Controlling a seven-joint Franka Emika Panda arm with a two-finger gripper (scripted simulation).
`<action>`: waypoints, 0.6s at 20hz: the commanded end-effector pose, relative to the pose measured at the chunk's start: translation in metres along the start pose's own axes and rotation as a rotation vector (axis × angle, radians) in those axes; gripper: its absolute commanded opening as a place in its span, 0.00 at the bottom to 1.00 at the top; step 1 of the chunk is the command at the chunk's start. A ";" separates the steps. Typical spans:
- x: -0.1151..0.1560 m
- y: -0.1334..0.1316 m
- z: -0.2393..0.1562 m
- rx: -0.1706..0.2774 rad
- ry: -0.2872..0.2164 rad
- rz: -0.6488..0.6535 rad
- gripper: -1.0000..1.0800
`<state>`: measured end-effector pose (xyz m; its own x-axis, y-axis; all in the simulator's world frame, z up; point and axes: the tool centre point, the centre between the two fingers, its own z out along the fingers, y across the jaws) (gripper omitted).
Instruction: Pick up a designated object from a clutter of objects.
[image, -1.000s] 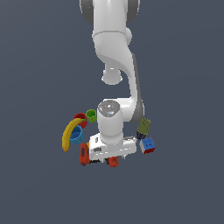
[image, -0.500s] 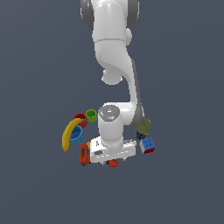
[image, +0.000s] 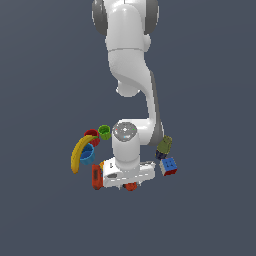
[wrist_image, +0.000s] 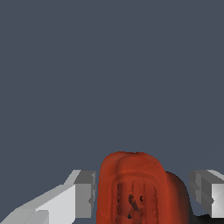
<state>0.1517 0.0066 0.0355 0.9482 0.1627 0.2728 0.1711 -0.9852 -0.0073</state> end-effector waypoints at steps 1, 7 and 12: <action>0.000 -0.002 0.001 0.002 0.000 -0.001 0.00; 0.000 0.000 -0.001 0.000 0.000 0.000 0.00; 0.001 -0.004 -0.012 0.000 0.000 0.000 0.00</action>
<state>0.1488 0.0073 0.0415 0.9491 0.1613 0.2706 0.1694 -0.9855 -0.0070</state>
